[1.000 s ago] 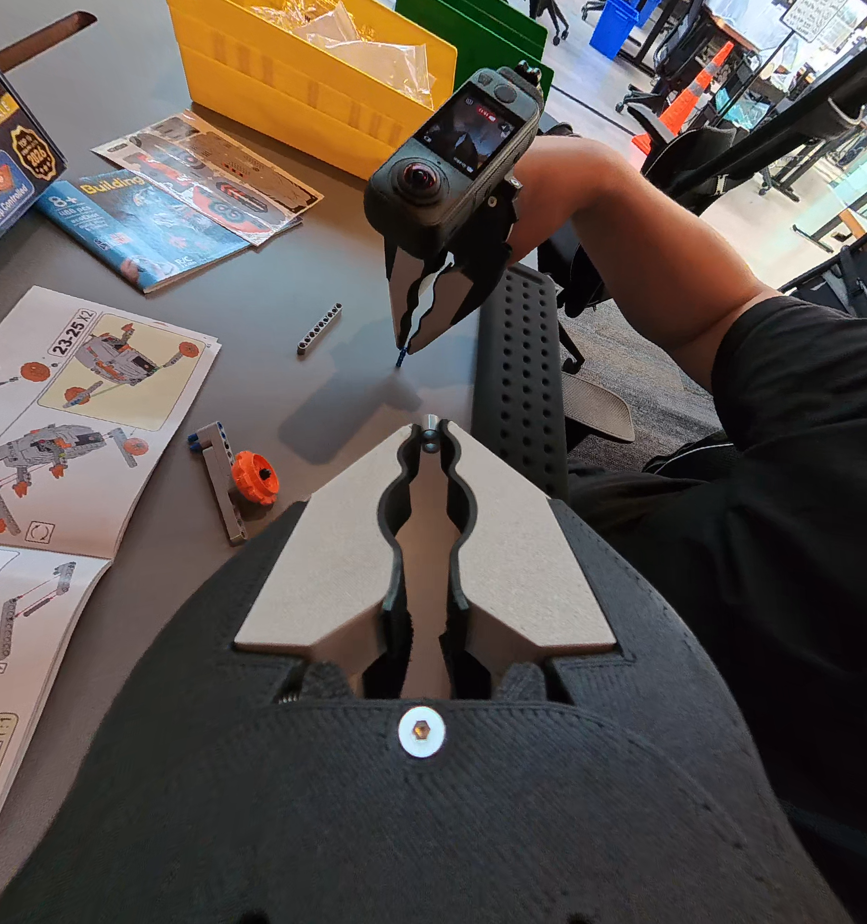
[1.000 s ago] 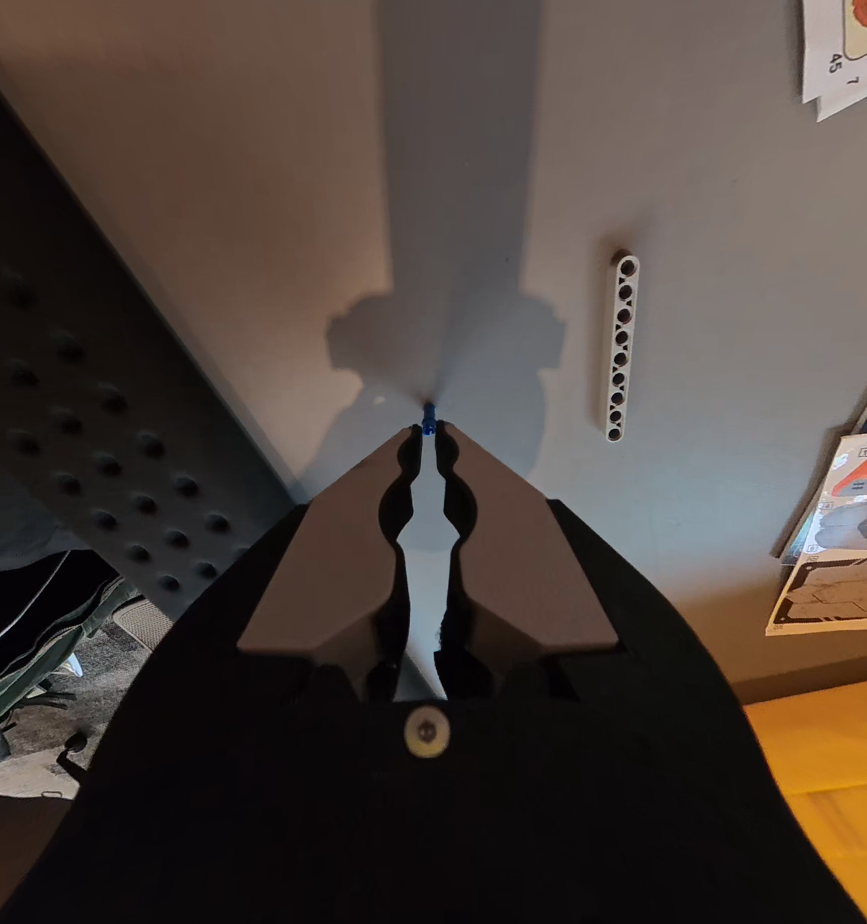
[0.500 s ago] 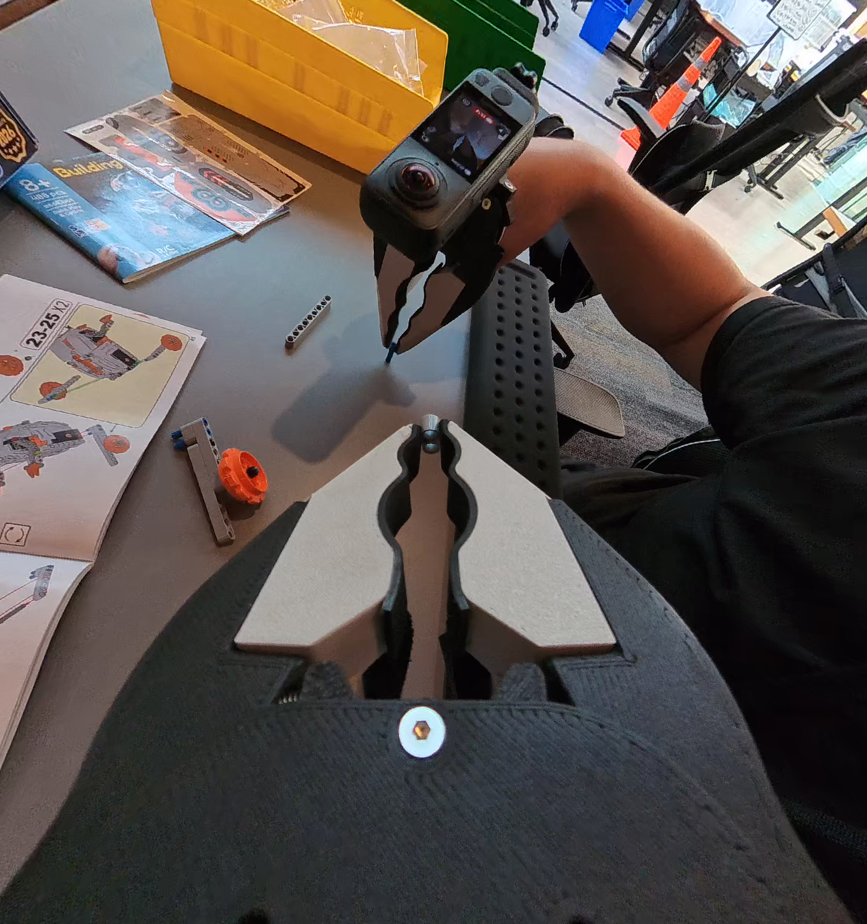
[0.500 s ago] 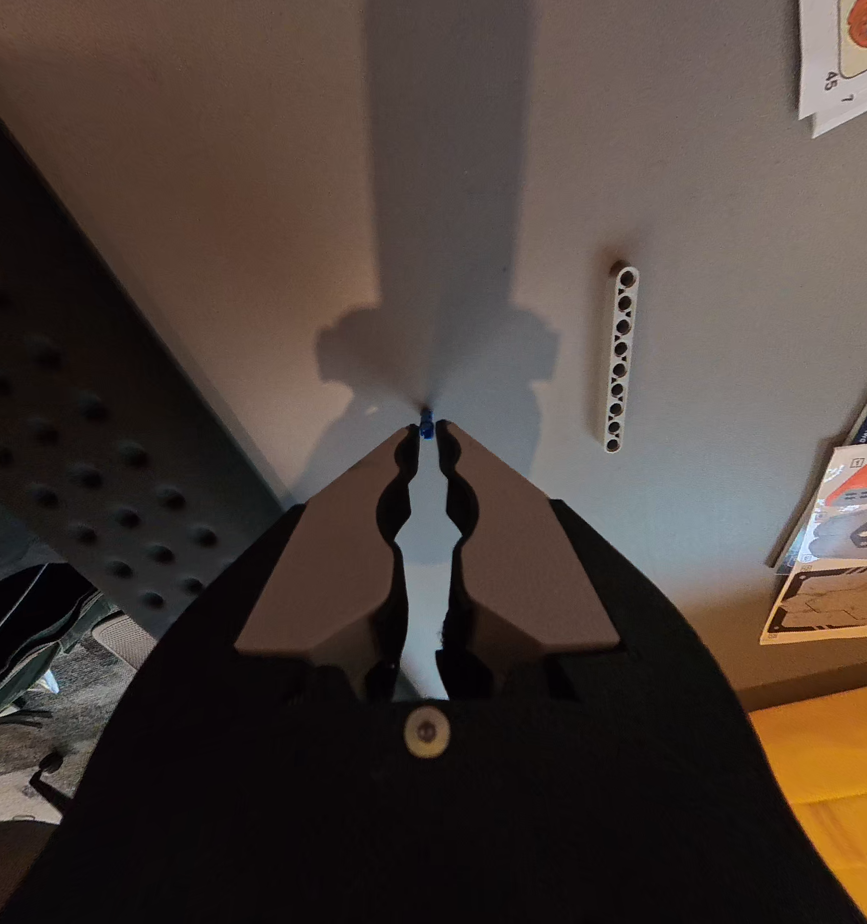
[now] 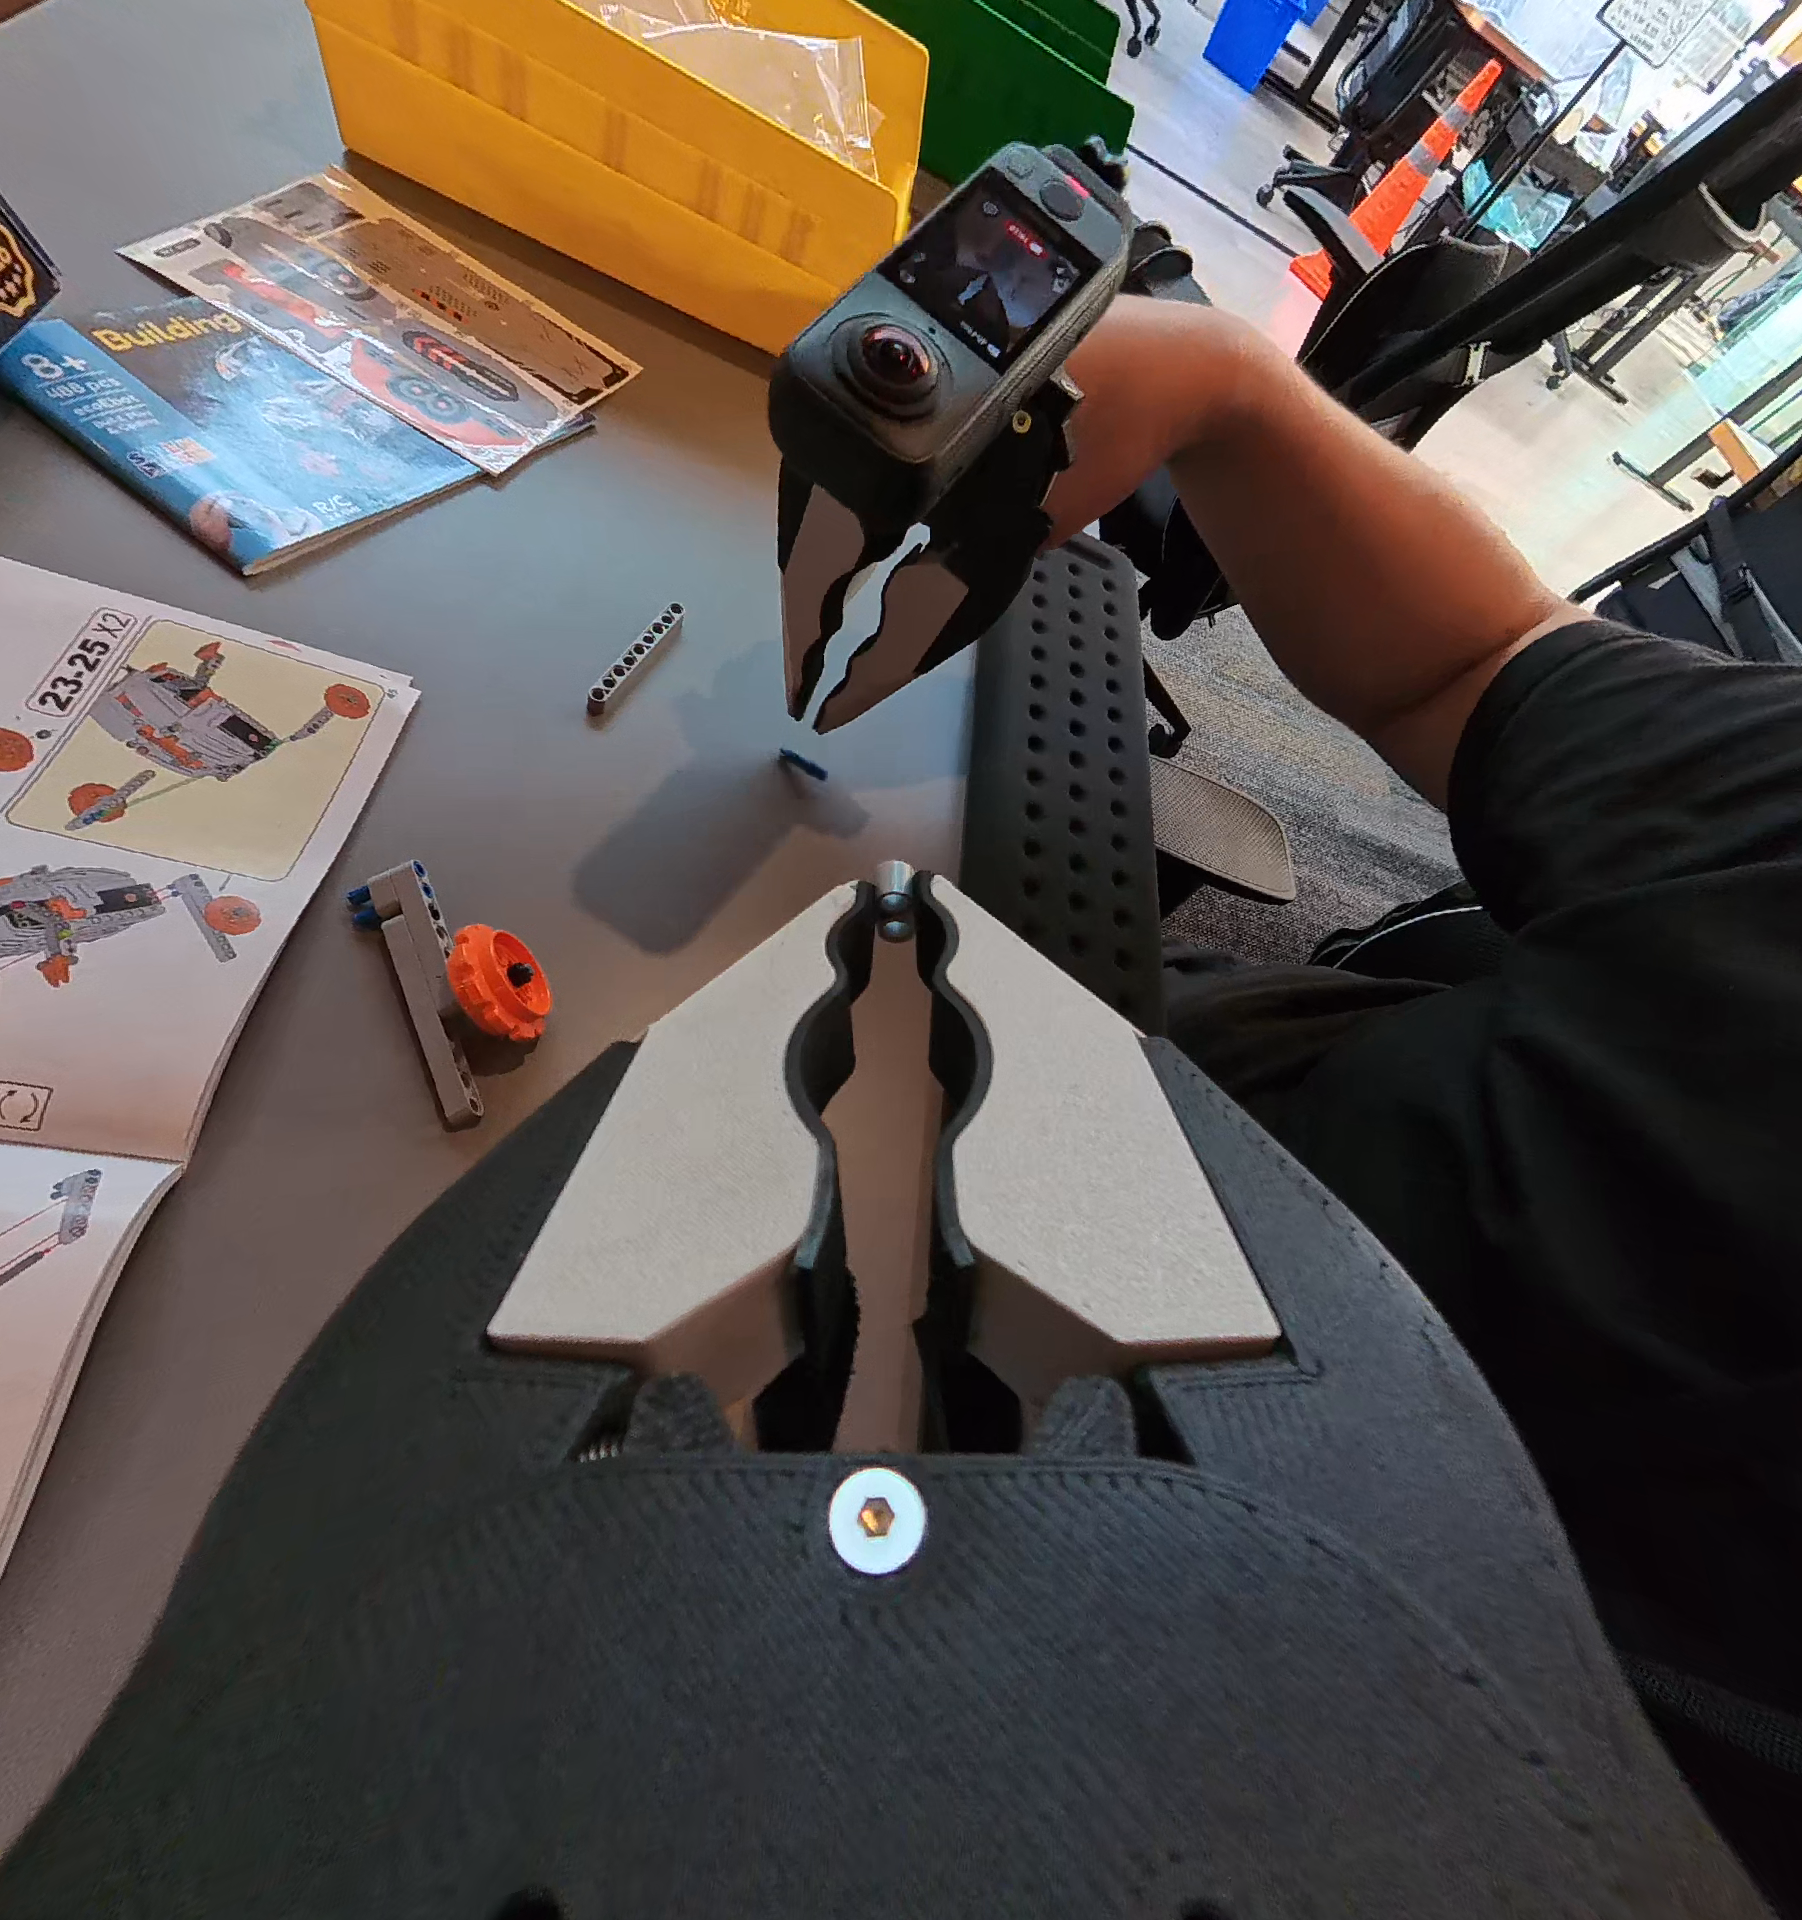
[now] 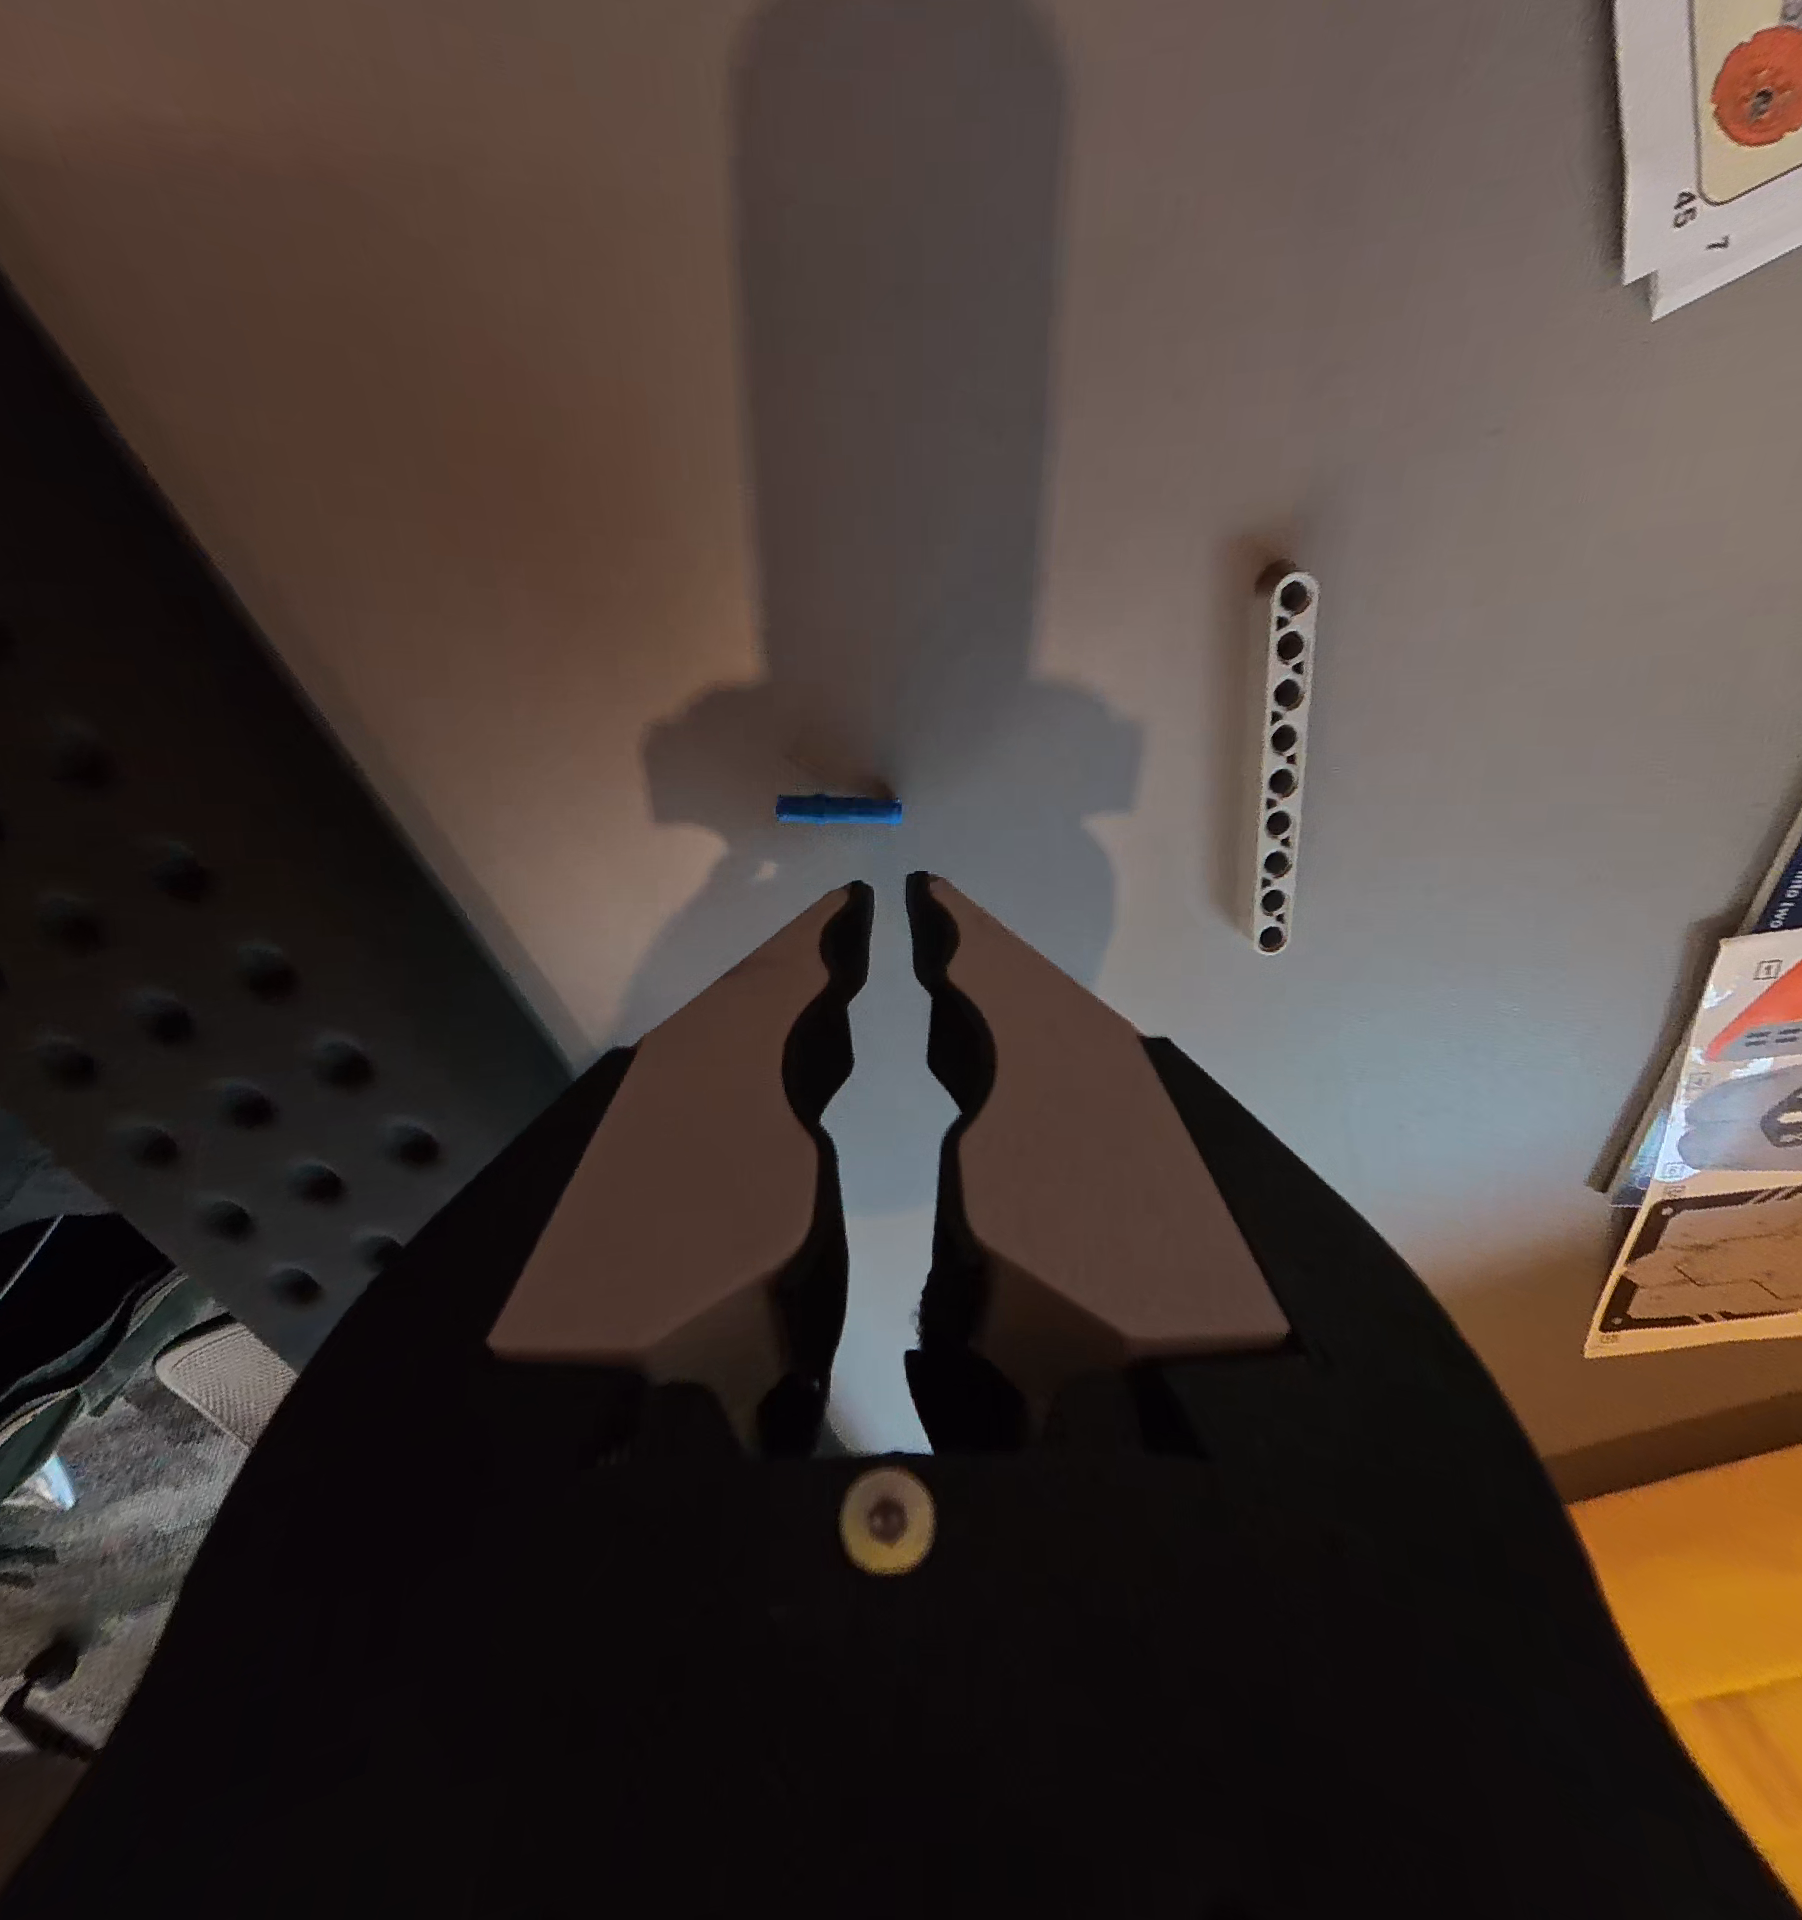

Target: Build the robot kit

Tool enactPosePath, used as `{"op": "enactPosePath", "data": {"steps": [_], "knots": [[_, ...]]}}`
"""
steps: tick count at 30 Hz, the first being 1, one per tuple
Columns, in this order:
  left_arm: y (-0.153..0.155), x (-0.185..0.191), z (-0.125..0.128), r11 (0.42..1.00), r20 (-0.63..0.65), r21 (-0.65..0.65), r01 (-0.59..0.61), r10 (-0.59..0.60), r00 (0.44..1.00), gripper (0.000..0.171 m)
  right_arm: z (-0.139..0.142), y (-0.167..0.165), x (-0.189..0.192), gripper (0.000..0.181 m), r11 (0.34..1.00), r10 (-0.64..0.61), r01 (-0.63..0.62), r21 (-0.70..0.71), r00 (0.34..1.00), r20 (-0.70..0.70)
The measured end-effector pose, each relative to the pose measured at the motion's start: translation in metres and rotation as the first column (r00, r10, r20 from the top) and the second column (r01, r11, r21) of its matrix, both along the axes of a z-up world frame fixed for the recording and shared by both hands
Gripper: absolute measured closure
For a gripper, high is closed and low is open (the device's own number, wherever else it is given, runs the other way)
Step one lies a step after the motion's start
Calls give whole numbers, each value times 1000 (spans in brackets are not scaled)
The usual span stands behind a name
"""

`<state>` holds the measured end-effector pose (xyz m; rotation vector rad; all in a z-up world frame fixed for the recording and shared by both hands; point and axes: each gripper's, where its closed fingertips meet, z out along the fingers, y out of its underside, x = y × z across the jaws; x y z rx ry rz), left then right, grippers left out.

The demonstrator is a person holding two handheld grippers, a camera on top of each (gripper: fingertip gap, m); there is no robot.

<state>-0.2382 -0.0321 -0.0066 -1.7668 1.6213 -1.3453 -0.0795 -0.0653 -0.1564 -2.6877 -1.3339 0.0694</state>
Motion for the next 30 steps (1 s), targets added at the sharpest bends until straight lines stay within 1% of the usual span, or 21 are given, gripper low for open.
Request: {"op": "enactPosePath", "data": {"steps": [2,4,6,7,8,9,12,13,14,18,21,23,25,26,29,30], "knots": [[0,0,0,1000,-1,-2,0,0,1000,166,2,0,-4,174,999,-49,50,16,998,-38],[0,-1,1,1000,-3,-3,2,-2,1000,166,5,5,-5,176,976,-209,213,47,974,-88],[0,-1,0,1000,-5,-1,3,-3,1000,166,10,10,-20,174,920,-368,389,48,898,-241],[0,-1,0,1000,-6,-1,4,-4,1000,166,11,9,-28,167,890,-426,456,28,850,-310],[0,-2,0,1000,-7,-1,5,-5,1000,166,11,7,-31,161,862,-471,507,26,818,-329],[0,-2,1,1000,-7,-1,5,-5,1000,166,8,4,-28,157,841,-497,538,57,810,-310],[2,-3,3,1000,-1,3,-1,1,1000,166,4,0,-15,155,788,-531,577,216,814,-236],[3,-4,5,1000,2,4,-4,4,1000,166,4,-2,-16,155,778,-536,584,233,809,-240],[4,-5,6,1000,5,6,-8,8,1000,166,3,-4,-15,155,764,-552,600,239,798,-242],[9,-6,8,1000,14,2,-22,22,1000,166,-5,-8,-16,157,746,-570,623,237,781,-257],[7,-3,1,999,1,-48,-4,4,1000,166,-8,-4,-18,162,732,-567,635,247,769,-295],[8,0,-7,997,-18,-77,-2,0,1000,166,-8,-2,-19,174,735,-550,622,271,780,-299],[14,2,-14,998,-33,-49,-24,22,999,166,-7,1,-14,174,722,-542,611,326,791,-282],[16,3,-17,999,-39,-29,-31,30,999,166,-7,0,-13,175,723,-538,608,328,794,-284],[18,1,-14,999,-36,-27,-30,29,999,166,-7,1,-13,178,752,-486,561,345,826,-285],[20,-1,-11,999,-30,-31,-36,35,999,166,-7,2,-16,178,771,-450,531,352,845,-289]]}}
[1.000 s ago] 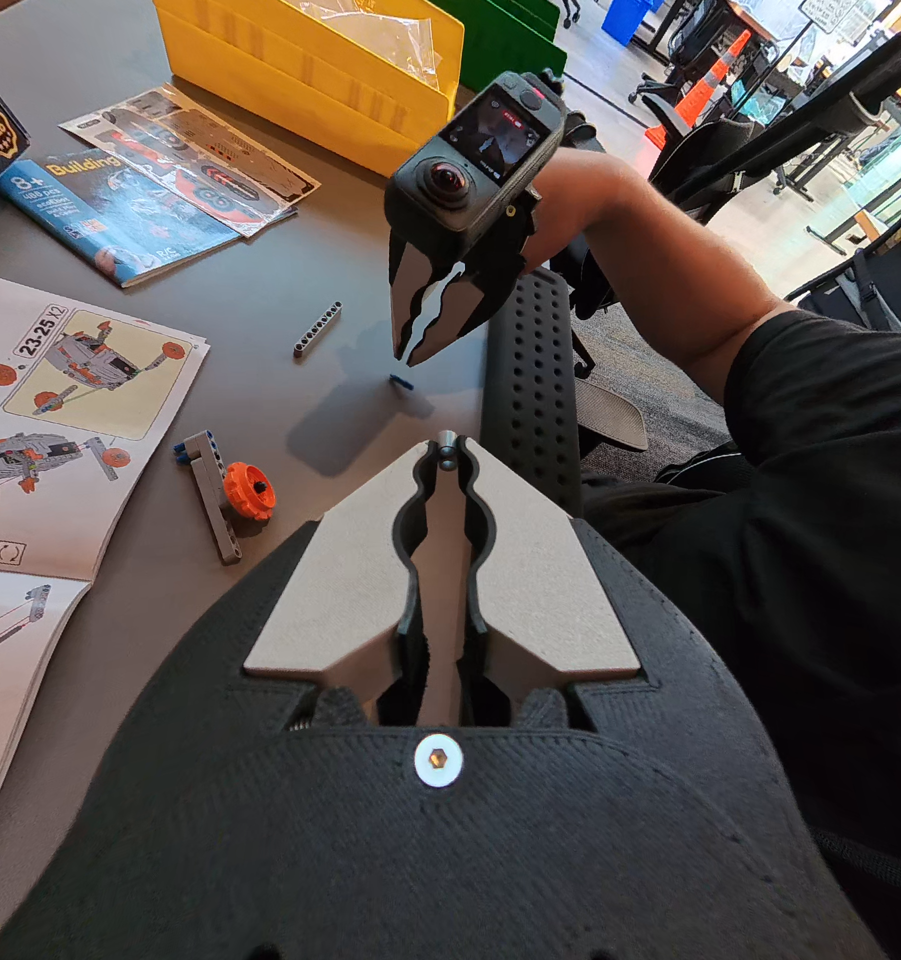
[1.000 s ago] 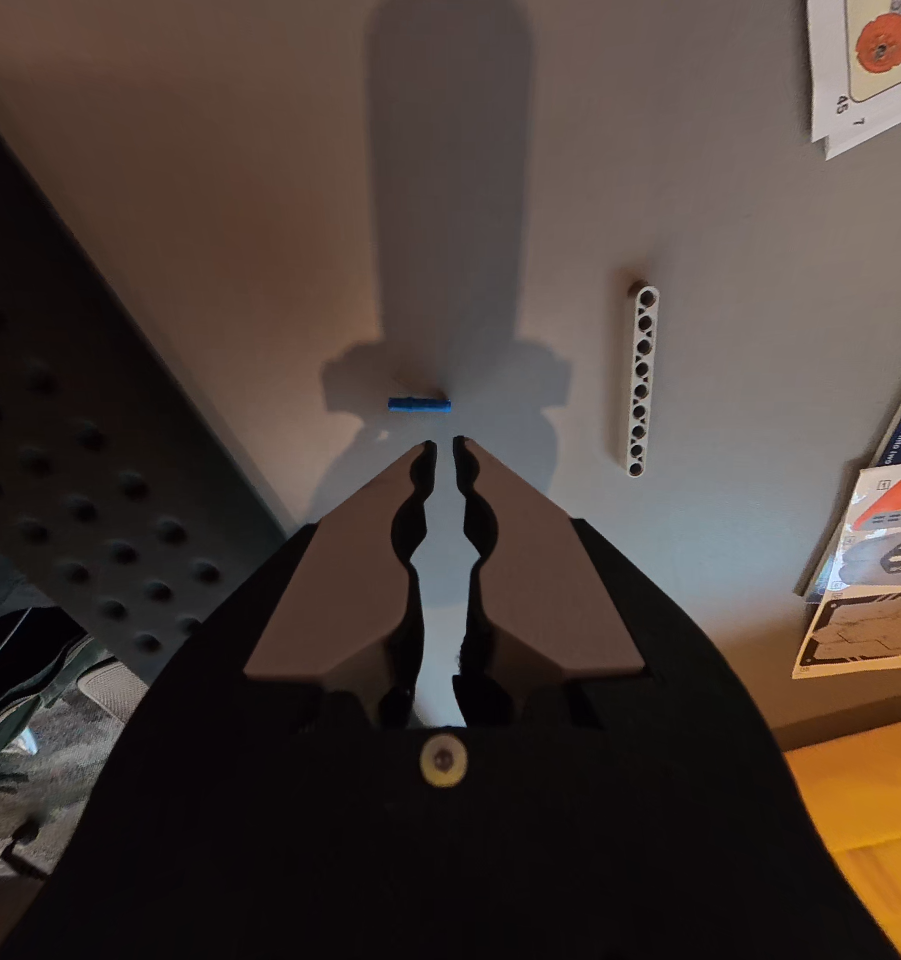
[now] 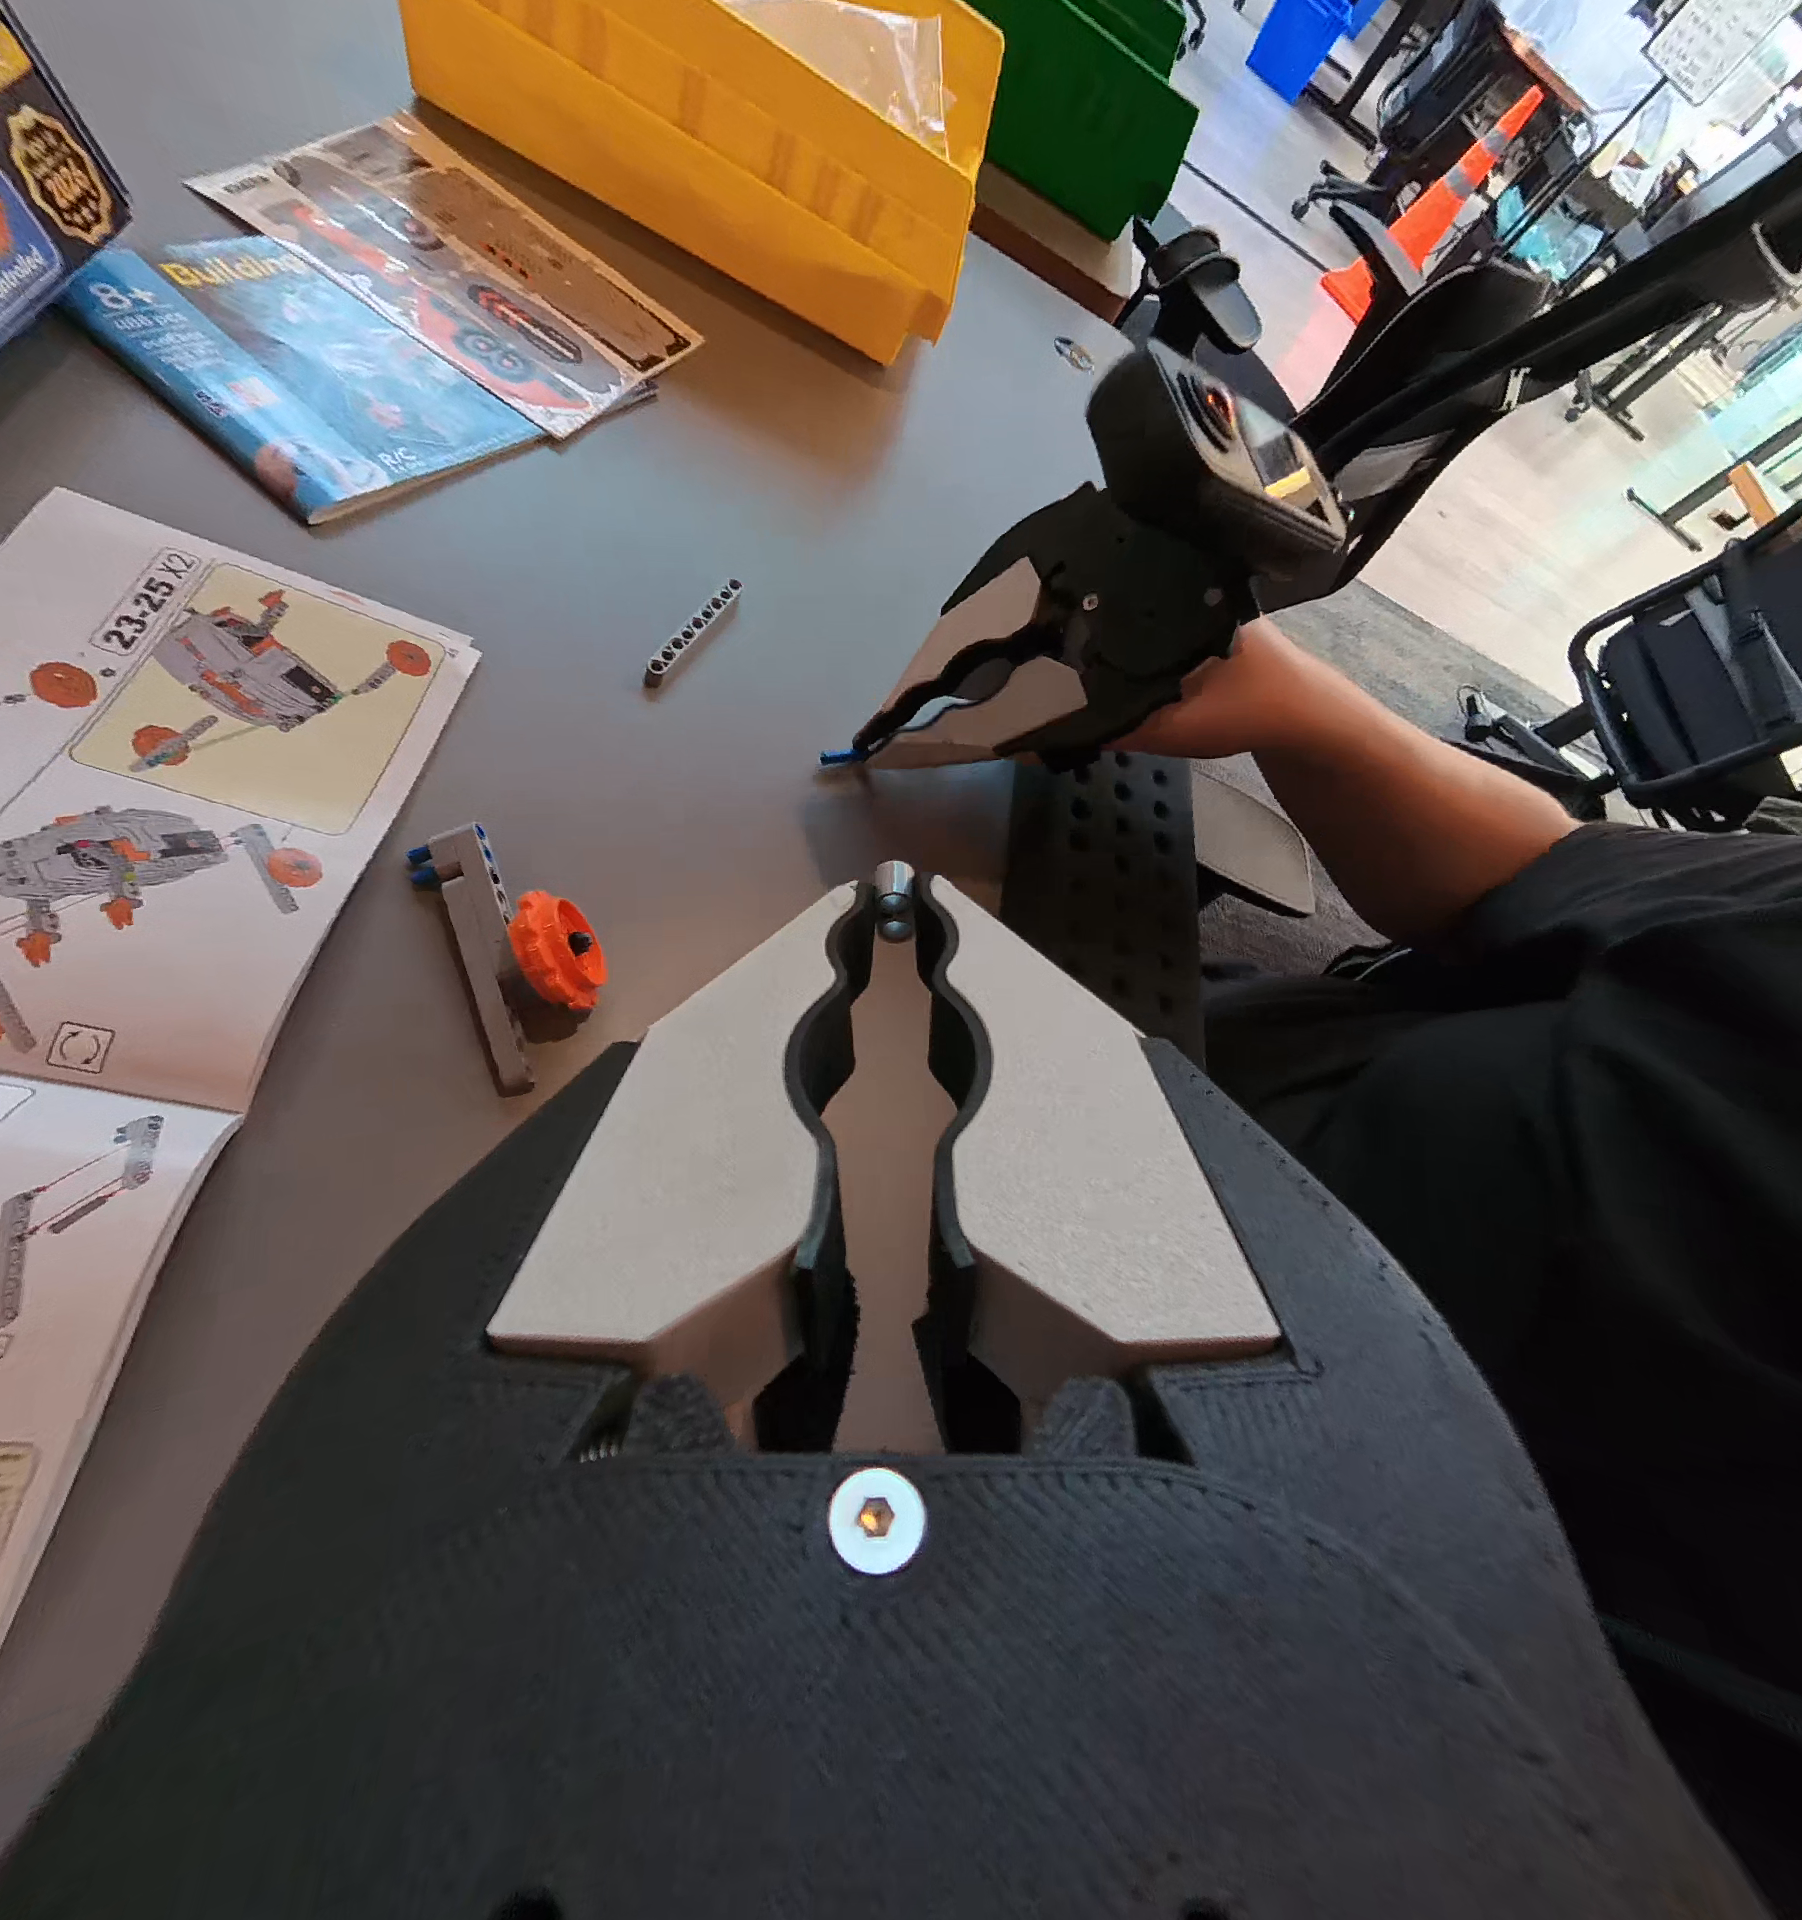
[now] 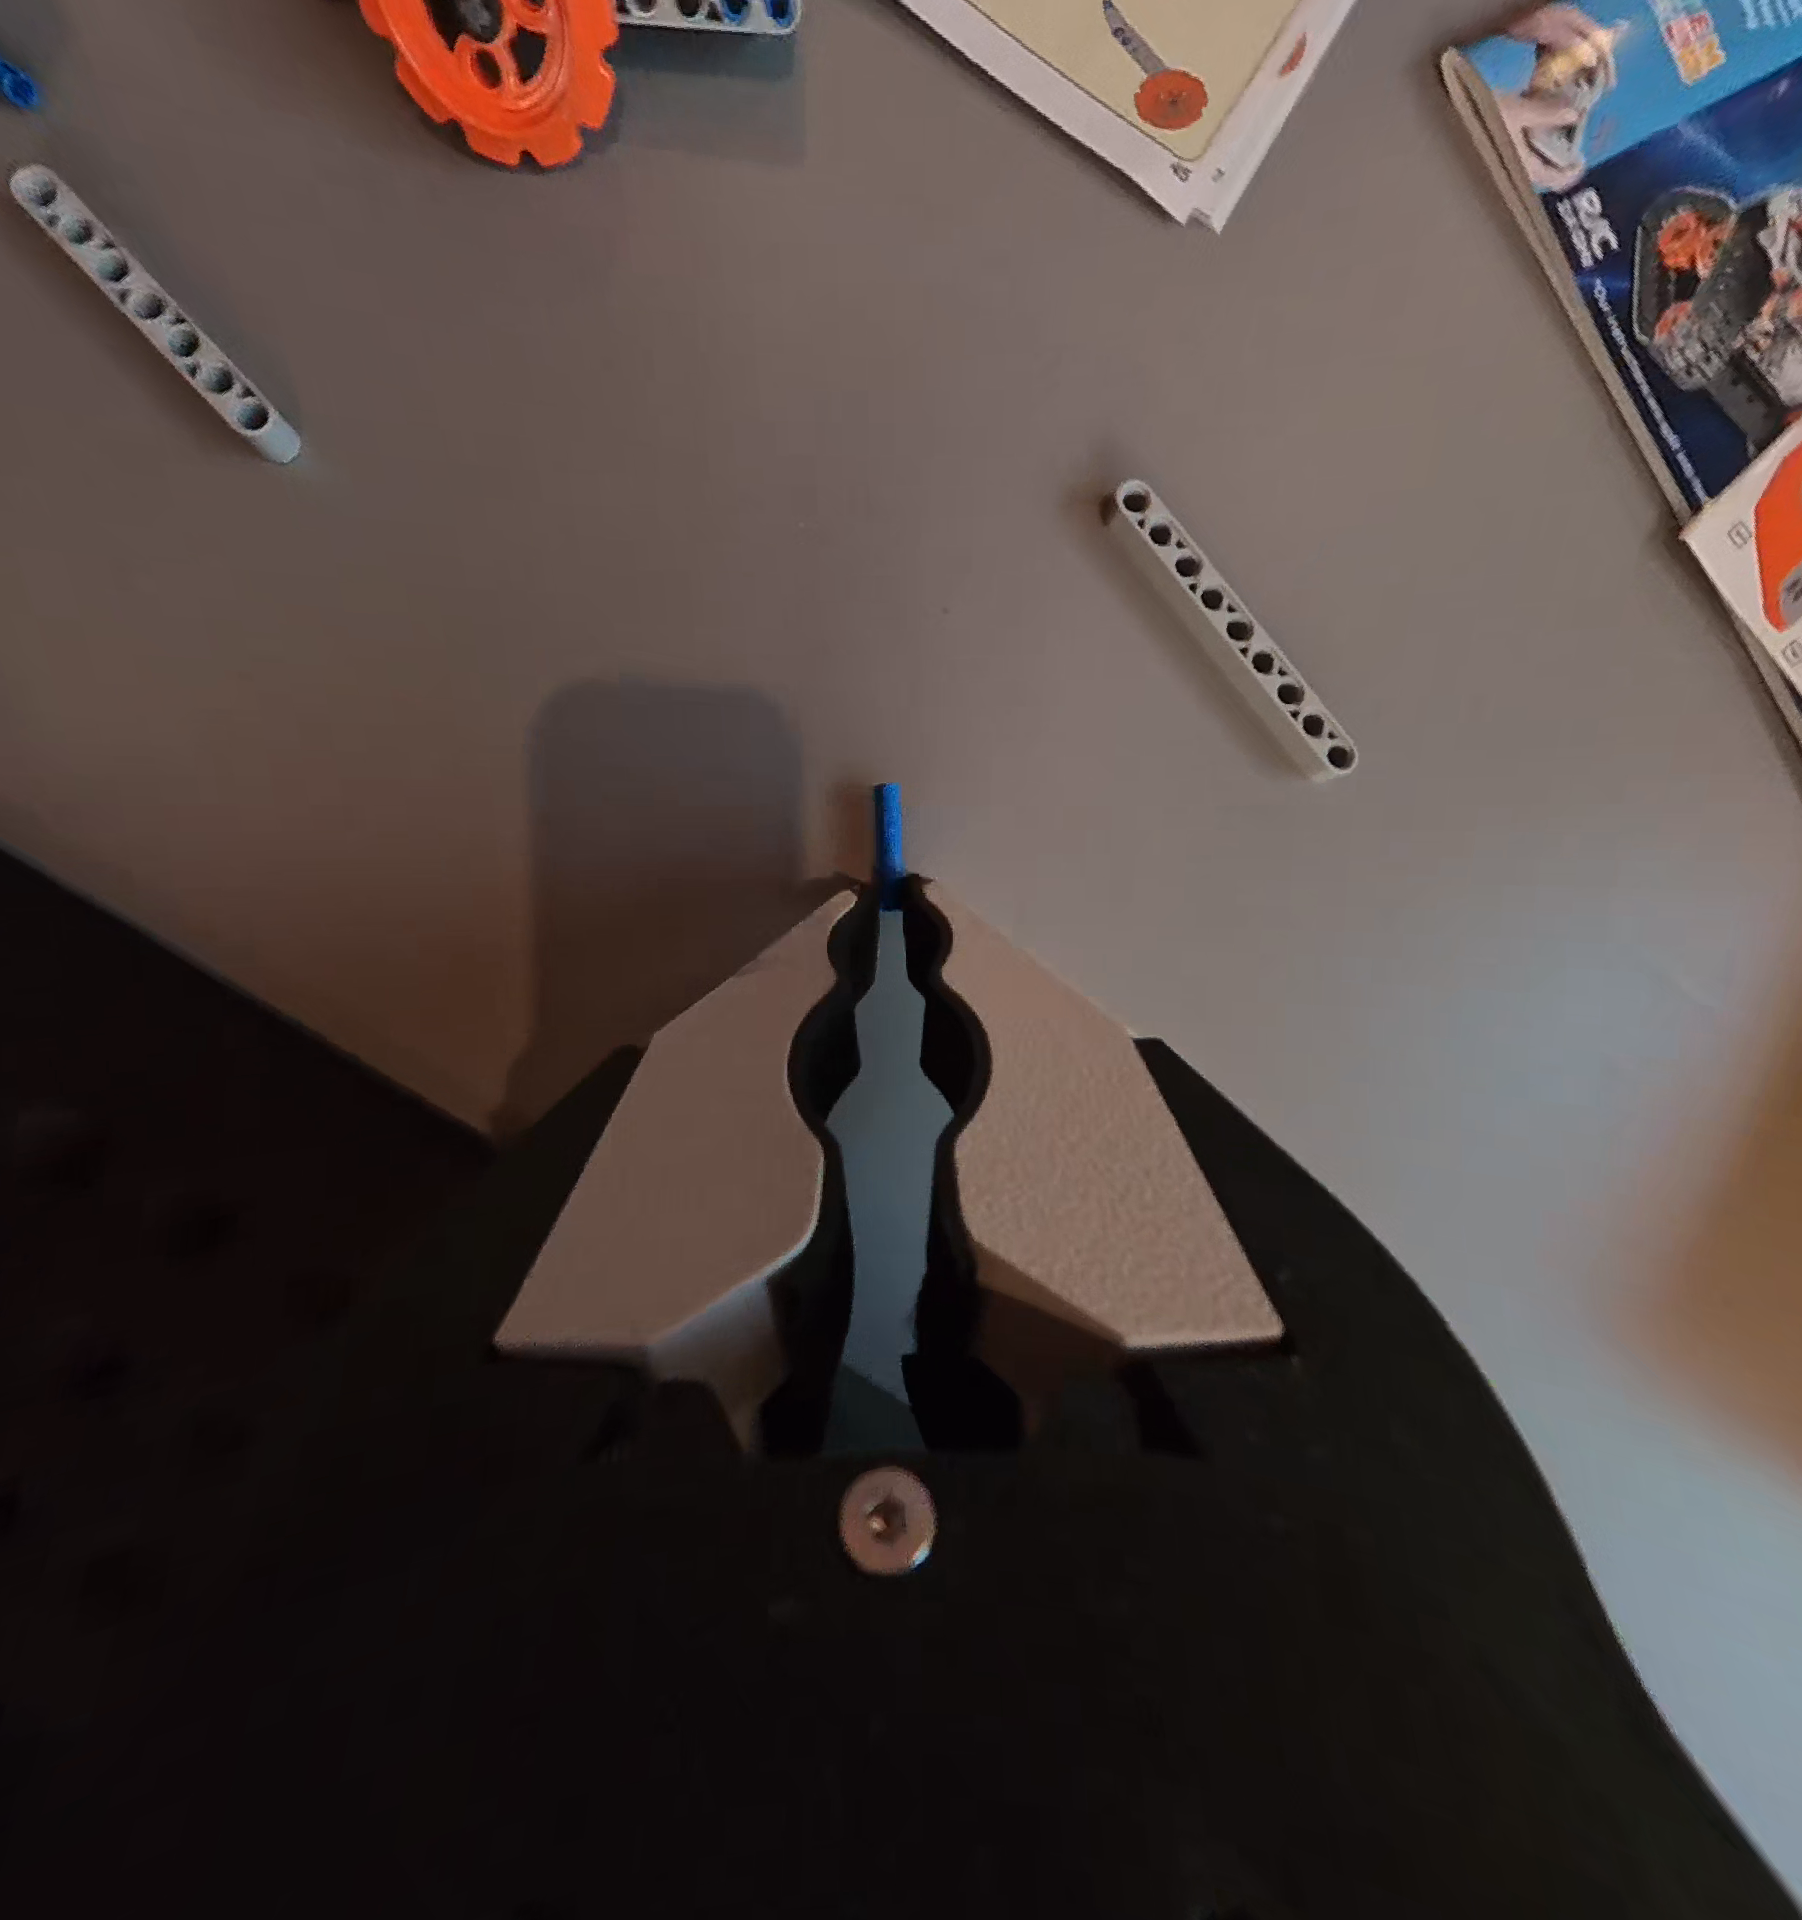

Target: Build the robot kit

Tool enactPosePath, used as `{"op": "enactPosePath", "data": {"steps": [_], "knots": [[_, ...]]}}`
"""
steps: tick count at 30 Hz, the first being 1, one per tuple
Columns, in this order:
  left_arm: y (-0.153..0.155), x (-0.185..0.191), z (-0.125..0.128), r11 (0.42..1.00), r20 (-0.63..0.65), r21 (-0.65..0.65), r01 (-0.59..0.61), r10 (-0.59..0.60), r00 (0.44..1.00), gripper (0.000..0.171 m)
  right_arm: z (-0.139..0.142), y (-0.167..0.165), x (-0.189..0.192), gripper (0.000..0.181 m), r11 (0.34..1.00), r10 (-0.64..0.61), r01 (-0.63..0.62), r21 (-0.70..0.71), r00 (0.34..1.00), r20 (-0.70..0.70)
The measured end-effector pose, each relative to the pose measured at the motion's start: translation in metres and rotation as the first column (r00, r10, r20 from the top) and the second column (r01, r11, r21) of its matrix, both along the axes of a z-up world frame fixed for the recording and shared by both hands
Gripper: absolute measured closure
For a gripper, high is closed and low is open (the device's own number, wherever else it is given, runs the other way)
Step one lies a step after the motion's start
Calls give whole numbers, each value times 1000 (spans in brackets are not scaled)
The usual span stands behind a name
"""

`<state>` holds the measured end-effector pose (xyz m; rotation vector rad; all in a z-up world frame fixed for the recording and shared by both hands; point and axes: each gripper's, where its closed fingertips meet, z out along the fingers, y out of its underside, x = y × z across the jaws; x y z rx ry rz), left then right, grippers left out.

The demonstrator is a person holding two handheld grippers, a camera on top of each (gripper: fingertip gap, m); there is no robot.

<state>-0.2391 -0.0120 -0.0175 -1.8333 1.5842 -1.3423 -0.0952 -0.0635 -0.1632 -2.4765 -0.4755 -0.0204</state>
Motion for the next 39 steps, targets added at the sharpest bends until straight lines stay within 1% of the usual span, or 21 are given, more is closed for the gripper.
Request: {"op": "enactPosePath", "data": {"steps": [2,4,6,8,9,11,13,15,17,20,26,27,28,29,30,31,33,35,36,38,39], "knots": [[8,-3,5,1000,15,-2,-24,24,1000,166,8,5,-7,178,995,76,-77,57,997,14],[9,-5,4,999,12,-35,-15,16,1000,166,32,11,-26,178,964,192,-197,179,980,46],[-8,-2,3,988,29,-133,82,-79,996,166,66,16,-46,178,898,274,-303,319,952,132],[-25,2,3,953,65,-250,171,-160,985,166,98,16,-70,178,810,329,-401,429,915,234],[-31,4,5,934,96,-291,206,-185,978,166,115,14,-82,178,751,339,-446,487,893,295],[-40,9,12,921,174,-297,253,-208,963,166,139,13,-95,178,669,296,-493,557,863,409],[-44,12,7,934,164,-246,259,-223,961,166,146,11,-106,177,634,281,-516,576,848,450],[-46,15,1,945,157,-209,251,-221,963,166,148,8,-115,177,613,291,-513,600,854,432],[-49,16,-2,940,153,-220,262,-232,961,166,148,8,-115,178,606,276,-513,608,852,444],[-49,18,-3,938,167,-225,264,-229,959,166,143,7,-115,178,614,280,-531,584,839,467],[-48,18,-9,954,142,-128,270,-252,957,167,138,8,-115,178,637,301,-546,544,826,476],[-46,18,-15,960,107,-112,257,-246,963,167,136,9,-114,178,643,298,-547,536,823,484],[-42,17,-28,967,34,-94,236,-233,972,167,135,10,-111,178,650,289,-547,528,820,494],[-38,14,-48,973,-78,-78,216,-222,972,166,132,11,-108,178,660,282,-544,519,819,500],[-33,9,-70,979,-197,-65,196,-205,959,166,129,12,-104,178,673,280,-538,508,821,497],[-29,6,-89,983,-285,-64,173,-185,941,166,125,14,-99,178,687,279,-529,498,825,491],[-33,9,-109,979,-327,-138,151,-189,926,166,117,14,-94,178,705,283,-519,483,831,478],[-46,8,-121,958,-357,-239,162,-242,902,166,109,14,-91,178,723,287,-513,463,832,474],[-53,5,-126,947,-378,-262,187,-279,883,166,105,13,-90,178,725,288,-516,456,829,479],[-63,-3,-138,940,-440,-256,225,-321,839,166,99,12,-88,178,733,293,-520,439,823,486],[-64,-4,-142,943,-458,-239,232,-320,830,166,97,12,-87,178,737,294,-521,430,821,490]]}}
